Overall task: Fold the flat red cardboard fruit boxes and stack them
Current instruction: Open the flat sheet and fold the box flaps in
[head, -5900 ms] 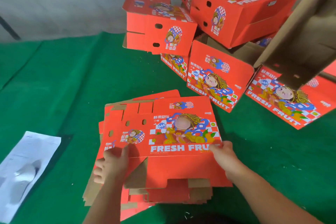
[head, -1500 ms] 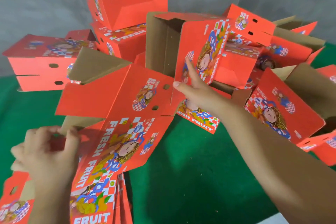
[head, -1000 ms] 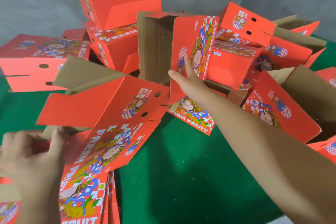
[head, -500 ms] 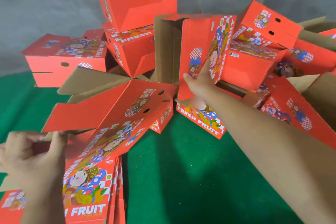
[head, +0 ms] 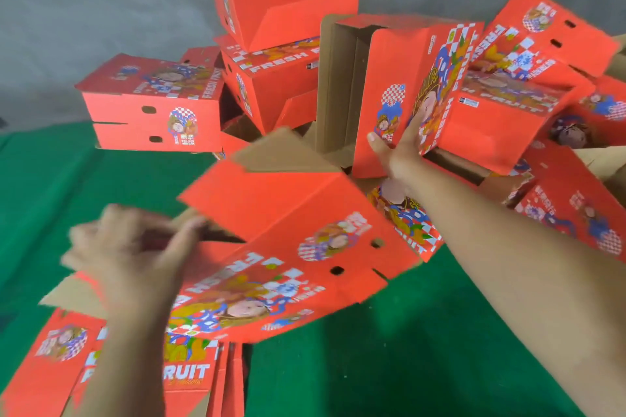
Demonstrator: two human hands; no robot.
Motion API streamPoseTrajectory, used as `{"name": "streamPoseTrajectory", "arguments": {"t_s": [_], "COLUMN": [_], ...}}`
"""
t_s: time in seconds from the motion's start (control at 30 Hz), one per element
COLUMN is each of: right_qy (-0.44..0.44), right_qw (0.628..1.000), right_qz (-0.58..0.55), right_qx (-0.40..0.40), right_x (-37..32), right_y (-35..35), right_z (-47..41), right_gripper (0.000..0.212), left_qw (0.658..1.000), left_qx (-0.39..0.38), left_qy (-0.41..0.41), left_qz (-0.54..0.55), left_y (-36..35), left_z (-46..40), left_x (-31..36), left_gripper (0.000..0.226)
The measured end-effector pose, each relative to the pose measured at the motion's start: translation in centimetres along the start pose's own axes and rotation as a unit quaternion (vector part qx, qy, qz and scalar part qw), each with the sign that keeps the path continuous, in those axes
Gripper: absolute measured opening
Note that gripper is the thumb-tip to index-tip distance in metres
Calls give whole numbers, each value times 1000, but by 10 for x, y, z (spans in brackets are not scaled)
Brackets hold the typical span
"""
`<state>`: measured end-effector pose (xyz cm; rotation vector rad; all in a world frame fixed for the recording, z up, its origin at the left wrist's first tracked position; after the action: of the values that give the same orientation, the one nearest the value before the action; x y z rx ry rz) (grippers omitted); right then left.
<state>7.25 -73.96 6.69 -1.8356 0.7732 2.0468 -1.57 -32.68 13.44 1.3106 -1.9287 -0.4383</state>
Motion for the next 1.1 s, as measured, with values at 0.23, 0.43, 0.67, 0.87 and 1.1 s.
{"name": "streamPoseTrajectory", "arguments": {"t_s": [0.23,0.43,0.67,0.87,1.1], "right_qy": [-108,-25,-39,-16,75], "right_qw": [980,990,987,980,950], "right_qz": [-127,-122,-149,-191,-276], "right_qx": [-105,-64,-50,-46,-124], "right_x": [16,27,34,8,-48], "right_y": [40,55,59,28,17], "right_z": [47,108,131,167,203], "right_gripper": [46,35,42,82,88], "left_qw": [995,990,884,818,816], "left_qx": [-66,-117,-280,-340,-251], "left_qy": [-69,-50,284,220,105], "left_qz": [-44,-61,245,408,510], "left_y": [-64,-89,-79,-79,-38], "left_z": [6,6,44,75,45], "left_x": [104,93,-50,-16,11], "left_gripper": [30,74,73,60,61]}}
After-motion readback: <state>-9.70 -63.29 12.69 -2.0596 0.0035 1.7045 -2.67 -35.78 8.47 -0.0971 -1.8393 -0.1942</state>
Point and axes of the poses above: each hand's wrist, its own z-axis away from the middle knuckle, its own y-axis out of the back of the hand, x = y × z, the point moved 4 cm from there along -z, towards the middle knuckle, and after that the axes turned 10 degrees about -z, right-handed, at the moved point
